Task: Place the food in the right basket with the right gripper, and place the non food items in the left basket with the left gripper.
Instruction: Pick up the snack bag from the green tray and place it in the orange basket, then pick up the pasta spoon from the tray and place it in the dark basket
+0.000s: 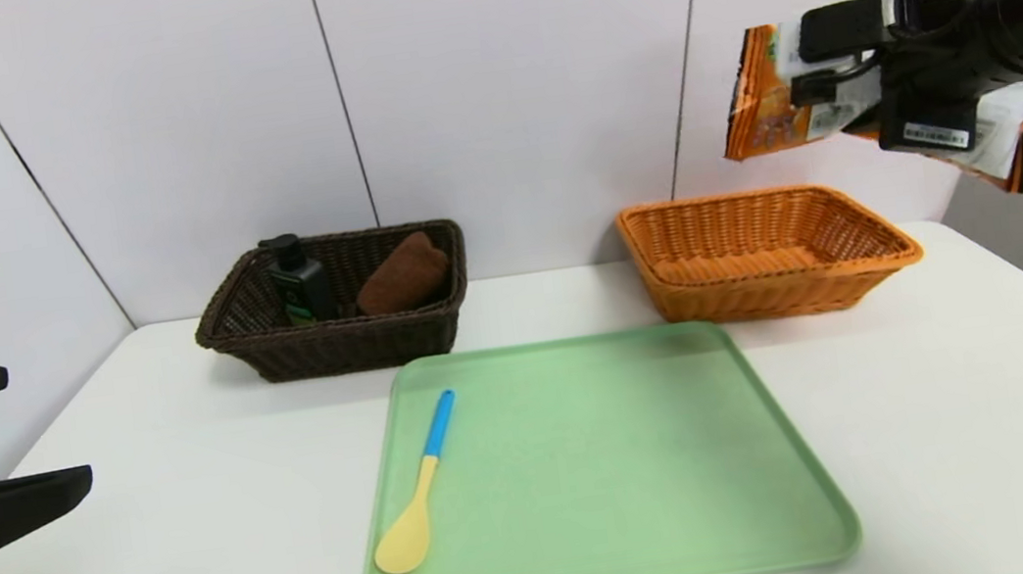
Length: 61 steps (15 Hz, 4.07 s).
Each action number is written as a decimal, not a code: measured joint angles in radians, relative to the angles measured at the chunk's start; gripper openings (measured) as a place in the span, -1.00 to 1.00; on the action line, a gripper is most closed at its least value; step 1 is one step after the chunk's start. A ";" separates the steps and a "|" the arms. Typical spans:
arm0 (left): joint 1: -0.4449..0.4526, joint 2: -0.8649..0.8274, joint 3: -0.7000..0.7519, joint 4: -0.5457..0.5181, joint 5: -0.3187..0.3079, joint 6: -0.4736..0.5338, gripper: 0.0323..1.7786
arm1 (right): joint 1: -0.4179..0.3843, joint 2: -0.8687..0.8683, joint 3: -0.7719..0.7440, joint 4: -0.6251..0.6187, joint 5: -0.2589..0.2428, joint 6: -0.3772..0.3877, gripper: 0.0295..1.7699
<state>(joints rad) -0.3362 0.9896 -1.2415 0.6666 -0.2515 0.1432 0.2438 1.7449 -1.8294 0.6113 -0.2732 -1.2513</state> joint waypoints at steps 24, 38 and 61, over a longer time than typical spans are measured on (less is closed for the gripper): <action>0.000 0.002 0.036 -0.003 0.006 -0.009 0.90 | -0.029 0.393 -0.001 -0.376 0.010 -0.201 -0.49; 0.001 0.003 0.038 -0.023 0.005 -0.009 0.90 | -0.034 0.413 -0.031 -0.363 0.016 -0.196 0.44; -0.014 0.241 0.011 -0.153 -0.008 -0.113 0.90 | -0.026 -0.177 0.070 0.278 0.011 1.133 0.91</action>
<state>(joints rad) -0.3502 1.2306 -1.2304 0.5138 -0.2596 0.0298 0.2179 1.5677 -1.7594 0.8889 -0.2621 -0.1187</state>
